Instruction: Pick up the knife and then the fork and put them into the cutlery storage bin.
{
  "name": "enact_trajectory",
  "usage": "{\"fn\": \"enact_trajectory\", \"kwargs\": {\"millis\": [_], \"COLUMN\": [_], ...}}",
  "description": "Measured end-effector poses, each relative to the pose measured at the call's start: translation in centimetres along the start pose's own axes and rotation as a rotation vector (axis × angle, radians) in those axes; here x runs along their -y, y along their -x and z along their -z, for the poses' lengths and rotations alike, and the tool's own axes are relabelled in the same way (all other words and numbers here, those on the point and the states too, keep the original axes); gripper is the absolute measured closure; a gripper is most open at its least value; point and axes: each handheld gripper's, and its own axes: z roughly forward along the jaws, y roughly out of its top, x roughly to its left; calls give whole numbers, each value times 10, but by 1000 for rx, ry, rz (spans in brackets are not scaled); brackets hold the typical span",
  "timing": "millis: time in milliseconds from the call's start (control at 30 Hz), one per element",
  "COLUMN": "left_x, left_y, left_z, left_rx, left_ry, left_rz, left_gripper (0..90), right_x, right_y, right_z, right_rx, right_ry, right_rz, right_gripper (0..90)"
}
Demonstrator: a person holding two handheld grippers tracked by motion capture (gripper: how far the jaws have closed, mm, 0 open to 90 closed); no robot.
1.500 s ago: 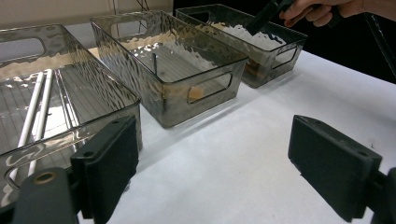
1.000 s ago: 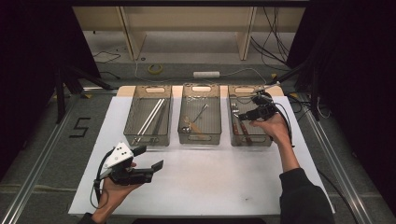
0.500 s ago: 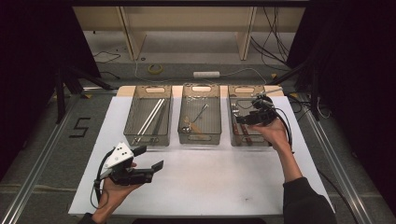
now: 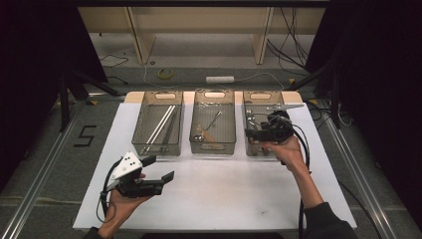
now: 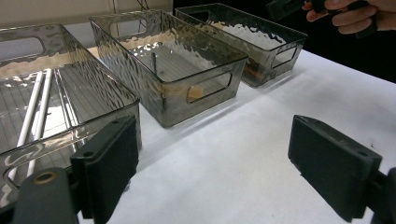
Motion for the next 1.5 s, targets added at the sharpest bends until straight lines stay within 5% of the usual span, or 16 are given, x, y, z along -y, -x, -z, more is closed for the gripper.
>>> {"fn": "enact_trajectory", "kwargs": {"millis": [267,1067,1500], "left_x": [0,-1,1], "left_y": [-1,1,0], "left_z": [-1,-2,1], "left_rx": [-2,-2,0], "left_ry": [0,-5,-3], "left_rz": [2,-8,-8], "left_gripper": [156,156,156], "right_x": [10,43,66], "right_y": [-18,-41,-50], "right_z": [8,21,27], "right_rx": [-35,-177,-196], "right_ry": [46,156,186], "right_rz": [36,57,71], "right_gripper": [254,241,229]}}
